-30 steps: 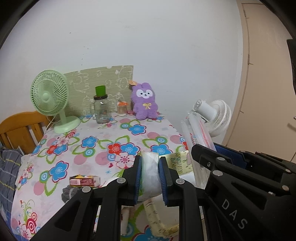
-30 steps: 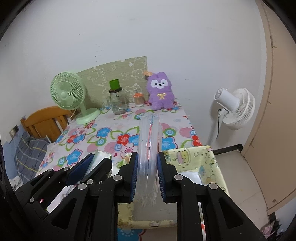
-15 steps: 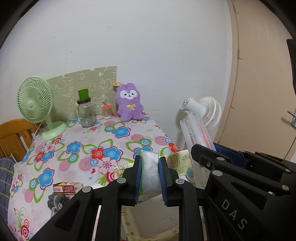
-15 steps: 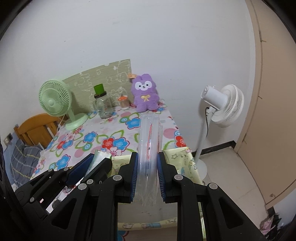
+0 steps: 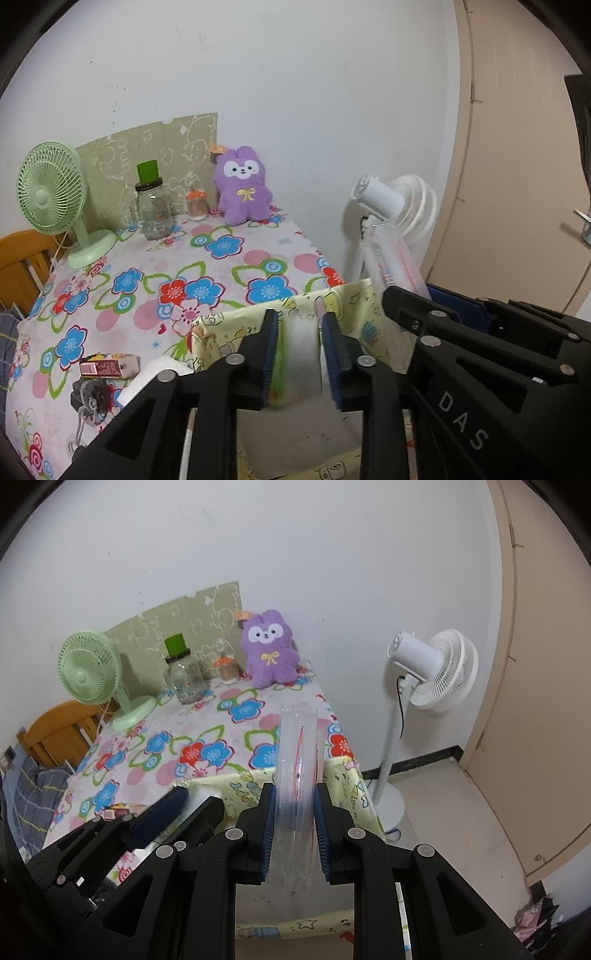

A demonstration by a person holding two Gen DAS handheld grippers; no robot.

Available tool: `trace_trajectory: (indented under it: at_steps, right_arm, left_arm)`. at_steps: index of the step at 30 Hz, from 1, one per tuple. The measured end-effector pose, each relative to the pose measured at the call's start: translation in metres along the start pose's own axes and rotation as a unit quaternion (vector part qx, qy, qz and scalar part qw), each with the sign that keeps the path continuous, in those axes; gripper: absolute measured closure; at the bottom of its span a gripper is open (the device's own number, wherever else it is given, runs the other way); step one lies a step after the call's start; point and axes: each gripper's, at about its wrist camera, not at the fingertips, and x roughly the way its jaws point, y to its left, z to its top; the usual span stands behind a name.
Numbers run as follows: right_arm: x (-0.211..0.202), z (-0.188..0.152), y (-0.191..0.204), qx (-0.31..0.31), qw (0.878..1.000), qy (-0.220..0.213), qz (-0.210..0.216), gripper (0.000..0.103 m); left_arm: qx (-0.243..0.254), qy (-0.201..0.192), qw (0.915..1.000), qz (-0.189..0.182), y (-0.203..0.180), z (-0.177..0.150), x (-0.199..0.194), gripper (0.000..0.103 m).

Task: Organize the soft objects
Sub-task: 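Carry the carton and tube to the paper box and release both inside, then withdraw both tools from the paper box and move back over the table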

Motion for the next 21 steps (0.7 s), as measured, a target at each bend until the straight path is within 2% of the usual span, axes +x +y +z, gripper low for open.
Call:
trace_trajectory:
  at_steps: [1,3,6,9,16,18,20,21]
  right_arm:
    - [0.004,-0.001,-0.001,0.000,1.000,0.004,-0.001,0.079]
    - [0.010,-0.003,-0.002,0.000,1.000,0.011,0.003,0.079]
    - [0.016,-0.005,-0.002,-0.003,1.000,0.019,0.005,0.080]
    - [0.023,-0.007,-0.001,-0.005,1.000,0.028,0.010,0.079]
    - [0.034,-0.012,-0.001,-0.006,0.999,0.044,0.006,0.075]
    - [0.036,-0.012,-0.001,-0.006,0.999,0.049,0.006,0.068]
    - [0.036,-0.013,-0.001,-0.004,0.999,0.049,0.004,0.049]
    - [0.035,-0.013,-0.002,-0.003,0.999,0.046,-0.004,0.046]
  left_arm:
    - [0.001,0.005,1.0000,0.003,0.000,-0.001,0.003,0.071]
    - [-0.005,0.014,0.9999,0.003,0.001,-0.004,0.008,0.056]
    - [-0.015,0.027,0.9995,0.008,0.004,-0.007,0.014,0.040]
    - [-0.014,0.034,0.9992,0.015,0.006,-0.009,0.018,0.032]
    - [-0.013,0.056,0.9978,0.032,0.007,-0.014,0.027,0.022]
    - [-0.011,0.058,0.9978,0.031,0.008,-0.015,0.027,0.018]
    - [-0.011,0.056,0.9978,0.033,0.008,-0.014,0.026,0.016]
    - [-0.011,0.056,0.9977,0.037,0.009,-0.014,0.026,0.014]
